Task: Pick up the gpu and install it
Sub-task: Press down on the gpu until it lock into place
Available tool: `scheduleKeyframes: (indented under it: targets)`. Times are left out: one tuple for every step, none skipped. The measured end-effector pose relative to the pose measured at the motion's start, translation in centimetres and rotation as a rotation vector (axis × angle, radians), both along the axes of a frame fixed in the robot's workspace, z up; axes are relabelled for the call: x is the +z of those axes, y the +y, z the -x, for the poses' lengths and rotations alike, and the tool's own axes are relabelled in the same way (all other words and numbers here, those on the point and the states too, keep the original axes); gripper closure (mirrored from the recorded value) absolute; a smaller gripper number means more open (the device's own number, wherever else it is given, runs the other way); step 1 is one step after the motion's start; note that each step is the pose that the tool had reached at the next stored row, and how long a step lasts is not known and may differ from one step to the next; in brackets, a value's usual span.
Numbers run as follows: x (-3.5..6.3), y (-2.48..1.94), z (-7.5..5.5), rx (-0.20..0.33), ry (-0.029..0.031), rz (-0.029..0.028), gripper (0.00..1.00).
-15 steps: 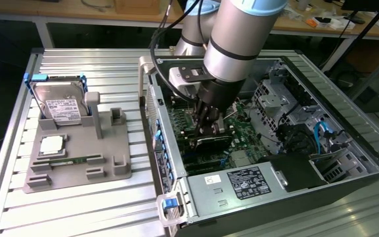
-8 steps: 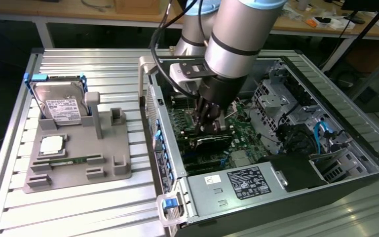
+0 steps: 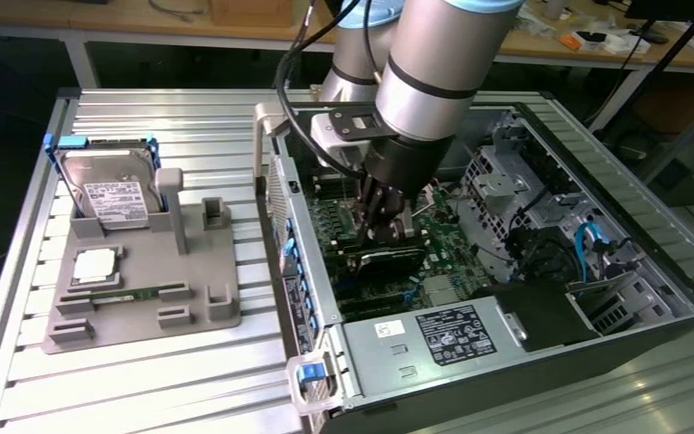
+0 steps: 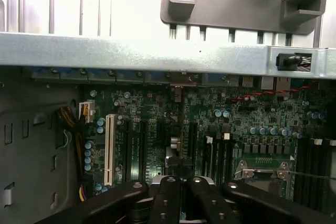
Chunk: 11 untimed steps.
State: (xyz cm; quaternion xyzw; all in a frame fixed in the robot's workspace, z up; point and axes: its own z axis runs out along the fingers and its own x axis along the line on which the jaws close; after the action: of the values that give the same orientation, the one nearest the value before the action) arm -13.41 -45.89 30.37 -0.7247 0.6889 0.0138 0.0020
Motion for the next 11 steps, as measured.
scheduleKeyframes:
  targets:
    - [0.01,0.00,0.1,0.000,0.0001,0.0001,0.89]
    - [0.00,0.00,0.7,0.000,0.0000,0.0000,0.89]
    - [0.00,0.00,1.2,0.000,0.0000,0.0001,0.89]
    - [0.00,0.00,1.9,0.000,0.0000,0.0001,0.89]
    - [-0.01,0.00,2.4,0.000,0.0000,0.0000,0.89]
    - [-0.01,0.00,2.8,0.000,0.0000,0.0000,0.89]
    - [-0.01,0.00,3.2,0.000,0.0001,0.0000,0.89]
    - [-0.01,0.00,3.7,0.000,0.0000,0.0000,0.89]
    - [-0.01,0.00,3.9,0.000,0.0000,0.0001,0.89]
    - [-0.01,0.00,4.0,0.000,0.0000,0.0001,0.89]
    - [-0.01,0.00,4.1,0.000,0.0000,0.0001,0.89]
